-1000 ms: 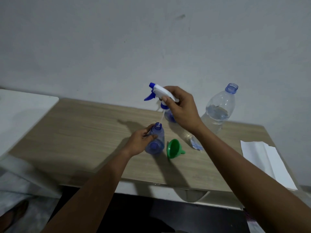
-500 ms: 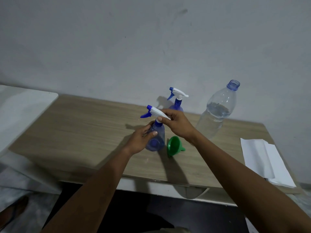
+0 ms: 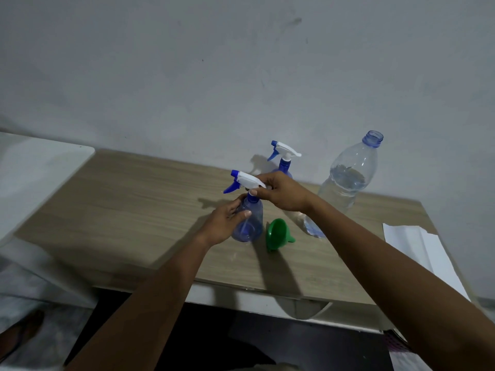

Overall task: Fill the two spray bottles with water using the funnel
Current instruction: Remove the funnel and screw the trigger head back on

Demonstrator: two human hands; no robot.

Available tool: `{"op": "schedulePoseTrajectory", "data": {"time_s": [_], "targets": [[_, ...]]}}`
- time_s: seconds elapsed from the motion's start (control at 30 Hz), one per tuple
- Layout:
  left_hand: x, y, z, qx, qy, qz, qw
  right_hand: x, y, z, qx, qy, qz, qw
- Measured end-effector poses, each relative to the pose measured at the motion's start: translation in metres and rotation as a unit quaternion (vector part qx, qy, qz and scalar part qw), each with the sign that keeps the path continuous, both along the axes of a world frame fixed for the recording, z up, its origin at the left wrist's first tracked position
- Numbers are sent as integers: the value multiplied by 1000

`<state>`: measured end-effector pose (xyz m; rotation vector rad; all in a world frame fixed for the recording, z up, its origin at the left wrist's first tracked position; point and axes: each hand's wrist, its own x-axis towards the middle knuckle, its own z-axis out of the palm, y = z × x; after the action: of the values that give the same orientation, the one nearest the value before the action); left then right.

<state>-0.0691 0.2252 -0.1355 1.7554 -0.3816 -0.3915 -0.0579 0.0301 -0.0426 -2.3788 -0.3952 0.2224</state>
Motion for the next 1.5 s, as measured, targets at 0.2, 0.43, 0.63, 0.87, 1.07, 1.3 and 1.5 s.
{"op": "schedulePoseTrajectory", "data": {"time_s": [0.2,0.43,0.63,0.87,1.07,1.3,1.5], "targets": [[-1,-2,2,-21,7,1,1000,-1,-1,5,-47,-7,31,998],[0,-2,1,-13,-1,2,1000,-8,-3,-11,-77,-105,8,991],[1,-1,0,-18,-2,5,1000,-6,-4,-20,-75,-110,-13,991],[3,0,1,-26,5,0,1000,-5,-7,-22,-25,-88,-27,995],[4,-1,0,-35,14,5,999,-9,-8,-26,-14,-88,-25,996],[4,-1,-1,-28,24,11,999,-11,-8,-23,-3,-80,-2,997],[3,-1,-1,-30,25,7,999,-18,-5,-28,27,-100,-17,995]]}}
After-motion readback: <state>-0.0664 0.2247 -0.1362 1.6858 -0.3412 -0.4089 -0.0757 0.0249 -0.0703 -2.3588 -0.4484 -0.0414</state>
